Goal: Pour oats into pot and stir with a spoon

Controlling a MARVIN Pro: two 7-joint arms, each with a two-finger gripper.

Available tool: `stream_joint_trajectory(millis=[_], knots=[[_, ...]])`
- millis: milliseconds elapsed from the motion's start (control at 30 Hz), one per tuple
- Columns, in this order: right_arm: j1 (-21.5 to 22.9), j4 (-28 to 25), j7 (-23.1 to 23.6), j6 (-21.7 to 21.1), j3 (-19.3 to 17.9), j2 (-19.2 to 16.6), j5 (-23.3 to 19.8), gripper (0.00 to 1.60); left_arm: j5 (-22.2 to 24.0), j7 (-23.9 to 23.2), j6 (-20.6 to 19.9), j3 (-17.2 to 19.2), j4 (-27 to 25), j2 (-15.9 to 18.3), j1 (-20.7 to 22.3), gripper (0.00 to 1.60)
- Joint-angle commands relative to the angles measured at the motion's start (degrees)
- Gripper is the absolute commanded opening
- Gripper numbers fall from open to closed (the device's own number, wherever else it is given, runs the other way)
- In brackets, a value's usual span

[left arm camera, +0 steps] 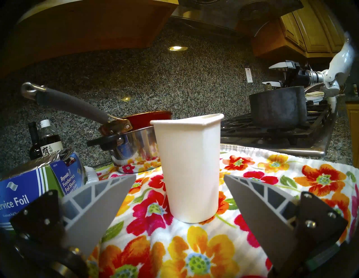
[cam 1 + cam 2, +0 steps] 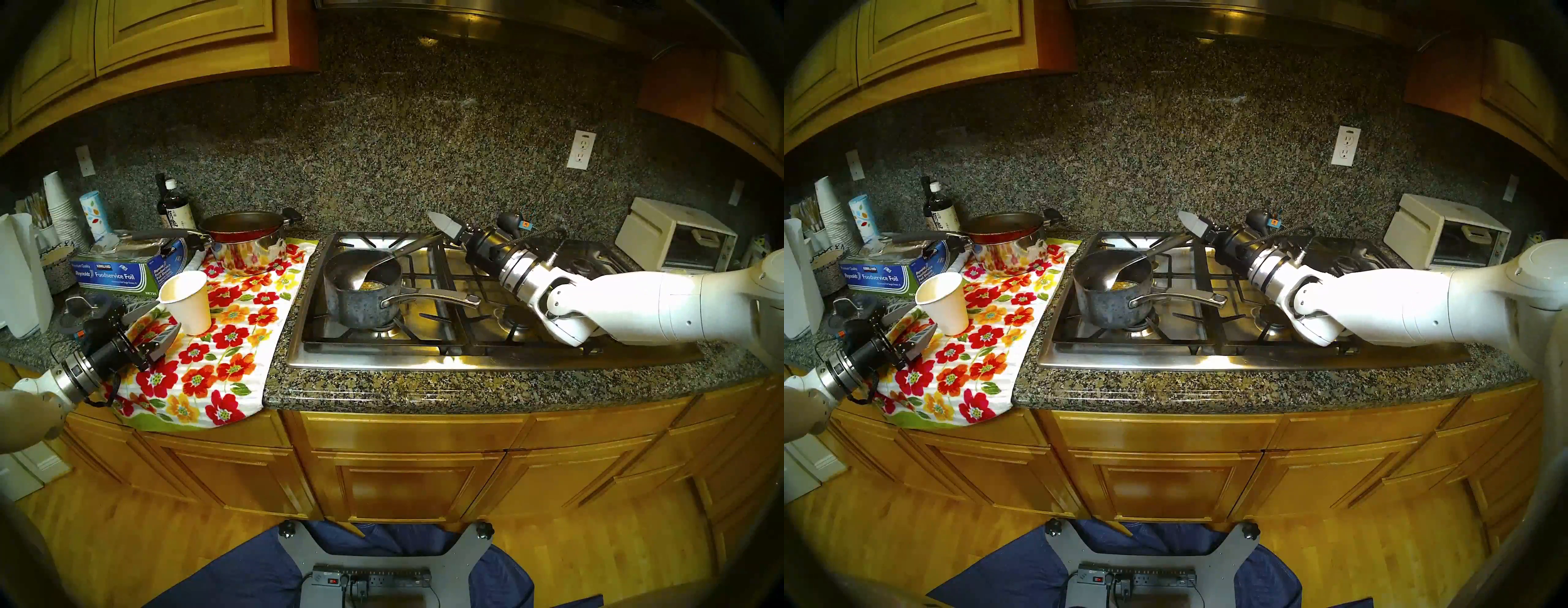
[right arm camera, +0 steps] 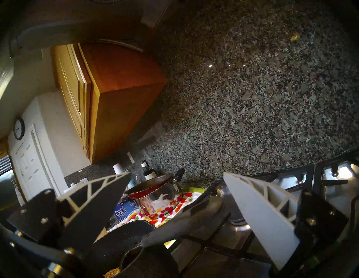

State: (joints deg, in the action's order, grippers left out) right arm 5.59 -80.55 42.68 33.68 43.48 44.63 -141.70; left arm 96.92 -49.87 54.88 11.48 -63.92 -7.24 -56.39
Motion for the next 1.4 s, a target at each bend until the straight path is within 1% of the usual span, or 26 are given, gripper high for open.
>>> stream_joint_trajectory(millis=[0,67,100,133,167,233,300,367,400,567,600,700,733,800,833,1133,1167,1200,1233,1267,1300,1333,1367], knots=[[0.4,1.1,1.5,0.3,-1.7,0.7,-0.6,1.6,0.2,-6.2,0.1,2.3,-0.1,0.8,-0.2,1.6],[0.2,1.3,1.8,0.3,-1.7,0.9,-0.7,1.6,0.6,-7.0,0.1,2.6,0.1,0.8,-0.4,1.6],[0.1,1.4,1.9,0.3,-1.7,1.1,-0.8,1.6,-0.3,-5.2,0.1,2.7,-0.2,0.8,-0.6,1.6],[-0.1,1.7,2.0,0.3,-1.7,1.4,-0.9,1.6,0.3,-6.6,0.1,2.9,0.0,0.8,-0.8,1.6],[-0.2,1.8,2.1,0.3,-1.7,1.5,-1.0,1.6,-0.1,-5.7,0.1,3.0,-0.2,0.8,-0.9,1.6],[-0.2,1.9,2.2,0.3,-1.7,1.7,-1.1,1.6,0.3,-6.6,0.1,3.2,0.0,0.8,-1.0,1.6],[-0.2,2.0,2.4,0.3,-1.8,2.1,-1.3,1.6,-0.3,-5.5,0.1,3.4,-0.2,0.8,-1.3,1.6],[-0.3,2.1,2.4,0.3,-1.8,2.3,-1.3,1.6,0.1,-6.3,0.1,3.6,-0.1,0.8,-1.4,1.6],[-0.5,2.3,2.5,0.4,-1.7,2.5,-1.4,1.6,-0.2,-5.8,0.1,3.7,-0.2,0.8,-1.5,1.6],[-0.7,2.6,2.9,0.3,-1.7,3.1,-1.7,1.6,0.0,-6.3,0.1,4.3,-0.1,0.8,-2.0,1.6],[-0.7,2.6,3.0,0.3,-1.7,3.2,-1.7,1.6,-0.3,-5.6,0.1,4.4,-0.2,0.8,-2.1,1.6],[-0.8,2.6,3.1,0.3,-1.8,3.8,-1.9,1.6,0.2,-6.8,0.1,4.8,0.0,0.8,-2.4,1.6],[-0.9,2.7,3.2,0.3,-1.8,4.0,-2.0,1.6,-0.5,-5.5,0.1,4.8,-0.3,0.8,-2.5,1.6],[-1.1,2.9,3.3,0.3,-1.9,4.3,-2.2,1.6,0.3,-7.2,0.1,5.1,0.0,0.8,-2.7,1.6],[-1.1,3.0,3.3,0.3,-1.9,4.5,-2.2,1.6,-0.3,-5.8,0.1,5.2,-0.2,0.8,-2.8,1.6],[-0.9,3.6,3.9,-0.2,-1.9,5.2,-2.7,1.6,-0.2,-6.4,0.1,6.2,-0.2,0.8,-3.7,1.6],[-0.9,3.7,4.0,-0.2,-1.8,5.3,-2.8,1.49,-0.2,-6.4,0.1,6.3,-0.2,0.8,-3.8,1.6],[-0.7,3.6,3.9,0.1,-1.7,5.3,-2.6,1.03,-0.5,-5.7,0.1,6.4,-0.3,0.8,-3.9,1.6],[-0.7,3.6,4.0,0.0,-1.6,5.2,-2.6,0.78,-0.4,-5.9,0.1,6.5,-0.3,0.8,-4.0,1.6],[-0.7,3.6,4.0,0.1,-1.5,5.2,-2.6,0.0,-0.2,-6.3,0.1,6.7,-0.2,0.8,-4.1,1.6],[-0.7,3.6,4.1,0.1,-1.5,5.1,-2.6,0.0,-0.5,-5.8,0.1,6.8,-0.3,0.8,-4.3,1.6],[-0.7,3.6,4.1,0.1,-1.4,5.1,-2.7,0.0,0.2,-7.3,0.1,7.0,0.0,0.8,-4.4,1.6],[-0.6,3.6,4.1,0.1,-1.2,5.1,-2.6,0.0,0.2,-7.3,0.1,7.1,-0.1,0.8,-4.5,1.6]])
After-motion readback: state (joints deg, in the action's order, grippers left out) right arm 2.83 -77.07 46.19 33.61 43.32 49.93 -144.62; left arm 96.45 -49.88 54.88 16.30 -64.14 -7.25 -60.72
